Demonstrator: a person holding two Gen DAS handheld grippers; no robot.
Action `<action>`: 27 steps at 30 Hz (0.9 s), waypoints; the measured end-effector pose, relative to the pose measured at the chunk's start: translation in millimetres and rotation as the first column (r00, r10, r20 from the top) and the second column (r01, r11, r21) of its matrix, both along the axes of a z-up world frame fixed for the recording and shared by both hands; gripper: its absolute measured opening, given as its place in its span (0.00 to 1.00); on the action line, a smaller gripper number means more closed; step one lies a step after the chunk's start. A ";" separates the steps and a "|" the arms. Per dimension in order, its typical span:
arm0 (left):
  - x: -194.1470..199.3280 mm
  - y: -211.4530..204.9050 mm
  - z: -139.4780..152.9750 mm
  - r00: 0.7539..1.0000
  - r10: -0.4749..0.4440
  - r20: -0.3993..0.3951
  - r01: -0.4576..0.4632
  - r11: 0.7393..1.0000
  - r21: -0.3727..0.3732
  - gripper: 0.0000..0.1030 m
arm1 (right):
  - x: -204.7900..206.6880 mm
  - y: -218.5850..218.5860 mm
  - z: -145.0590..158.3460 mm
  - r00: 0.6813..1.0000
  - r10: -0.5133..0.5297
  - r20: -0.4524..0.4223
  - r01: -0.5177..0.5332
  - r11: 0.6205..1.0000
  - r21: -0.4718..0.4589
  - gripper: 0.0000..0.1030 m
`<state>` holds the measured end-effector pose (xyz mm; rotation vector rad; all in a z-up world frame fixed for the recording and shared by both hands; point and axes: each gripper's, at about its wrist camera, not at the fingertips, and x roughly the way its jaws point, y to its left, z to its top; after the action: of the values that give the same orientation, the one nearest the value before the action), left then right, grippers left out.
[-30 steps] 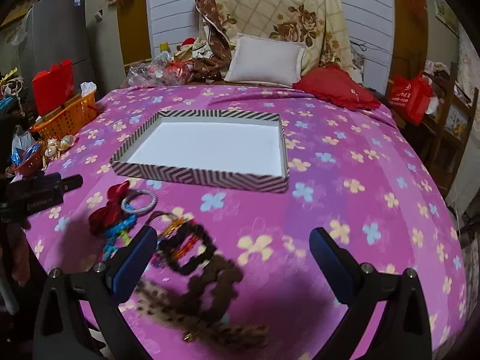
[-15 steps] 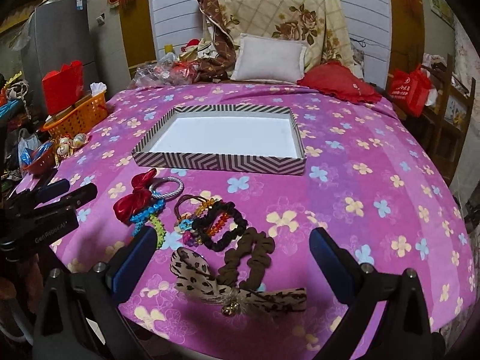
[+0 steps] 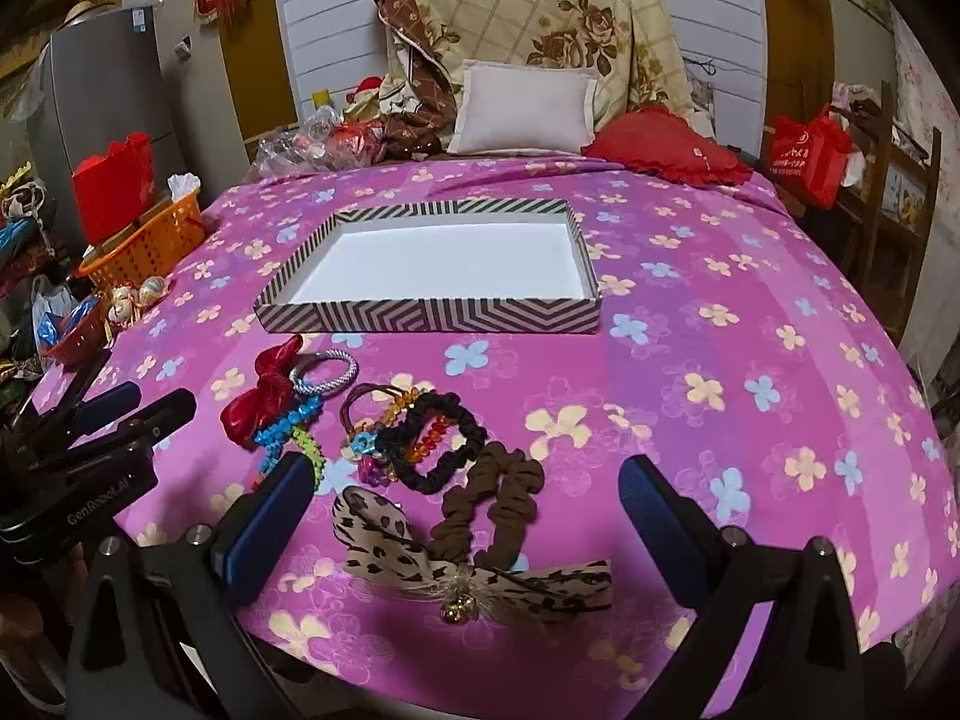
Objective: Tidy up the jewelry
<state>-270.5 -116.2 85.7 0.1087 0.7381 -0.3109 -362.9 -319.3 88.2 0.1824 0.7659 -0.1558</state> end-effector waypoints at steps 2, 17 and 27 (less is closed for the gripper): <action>-1.3 -1.2 -0.4 1.000 -0.004 -0.003 0.004 1.000 -0.005 0.29 | 0.3 -0.9 -1.9 1.000 -0.002 -0.008 0.002 1.000 -0.006 1.00; -4.3 -5.0 -3.7 1.000 -0.021 -0.015 0.021 1.000 -0.005 0.29 | 0.9 -2.8 -7.5 0.999 -0.006 -0.034 0.005 1.000 -0.030 1.00; -5.2 -6.7 -4.0 1.000 -0.025 -0.017 0.025 1.000 0.002 0.29 | 2.3 -2.6 -6.4 0.999 0.001 -0.038 -0.003 0.999 -0.046 1.00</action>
<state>-275.7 -122.9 81.7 0.1175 0.7540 -0.3350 -360.6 -321.8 81.8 0.1353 0.7997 -0.1751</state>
